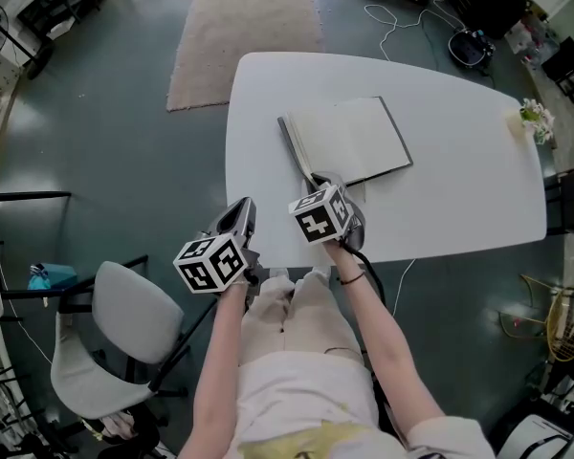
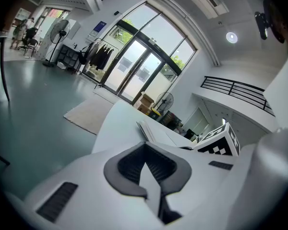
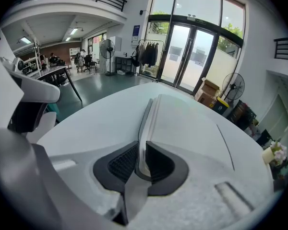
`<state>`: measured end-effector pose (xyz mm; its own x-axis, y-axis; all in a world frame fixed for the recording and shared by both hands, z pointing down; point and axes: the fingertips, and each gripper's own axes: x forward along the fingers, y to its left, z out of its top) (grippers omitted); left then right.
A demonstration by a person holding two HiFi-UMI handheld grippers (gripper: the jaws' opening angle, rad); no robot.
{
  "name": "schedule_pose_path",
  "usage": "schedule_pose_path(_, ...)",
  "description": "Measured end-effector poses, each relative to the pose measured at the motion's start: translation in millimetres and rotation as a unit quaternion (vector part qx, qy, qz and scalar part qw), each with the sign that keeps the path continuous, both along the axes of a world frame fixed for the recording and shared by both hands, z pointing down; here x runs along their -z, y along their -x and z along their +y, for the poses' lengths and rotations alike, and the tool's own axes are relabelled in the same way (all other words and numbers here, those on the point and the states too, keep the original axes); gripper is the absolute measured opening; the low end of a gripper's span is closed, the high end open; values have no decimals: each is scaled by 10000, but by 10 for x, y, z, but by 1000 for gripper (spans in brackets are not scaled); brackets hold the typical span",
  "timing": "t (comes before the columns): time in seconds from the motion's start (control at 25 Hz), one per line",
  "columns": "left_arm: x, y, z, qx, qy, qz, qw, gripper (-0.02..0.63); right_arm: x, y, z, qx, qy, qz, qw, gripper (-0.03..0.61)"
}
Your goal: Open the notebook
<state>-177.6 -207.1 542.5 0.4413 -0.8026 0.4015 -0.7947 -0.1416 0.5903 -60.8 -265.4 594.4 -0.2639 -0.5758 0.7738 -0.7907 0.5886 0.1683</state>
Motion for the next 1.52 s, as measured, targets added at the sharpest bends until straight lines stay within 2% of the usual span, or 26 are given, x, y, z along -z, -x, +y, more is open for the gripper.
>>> schedule_pose_path(0.36, -20, 112, -7, 6, 9, -10, 10000, 0, -148, 50, 13, -71, 79, 60, 9999, 44)
schedule_pose_path(0.84, 0, 81, -65, -40, -9, 3, 10000, 0, -215, 108, 38, -22, -30, 102, 9999, 54)
schedule_pose_path(1.08, 80, -29, -113, -119, -98, -19, 9999, 0, -138, 168, 67, -18, 110, -680, 9976, 78)
schedule_pose_path(1.2, 124, -51, -130, -143, -150, -54, 9998, 0, 11, 164, 74, -54, 63, -1162, 9932, 110)
schedule_pose_path(1.52, 372, -232, -195, -385, -488, -202, 9979, 0, 713, -66, 56, -71, -310, -2581, 9656, 110)
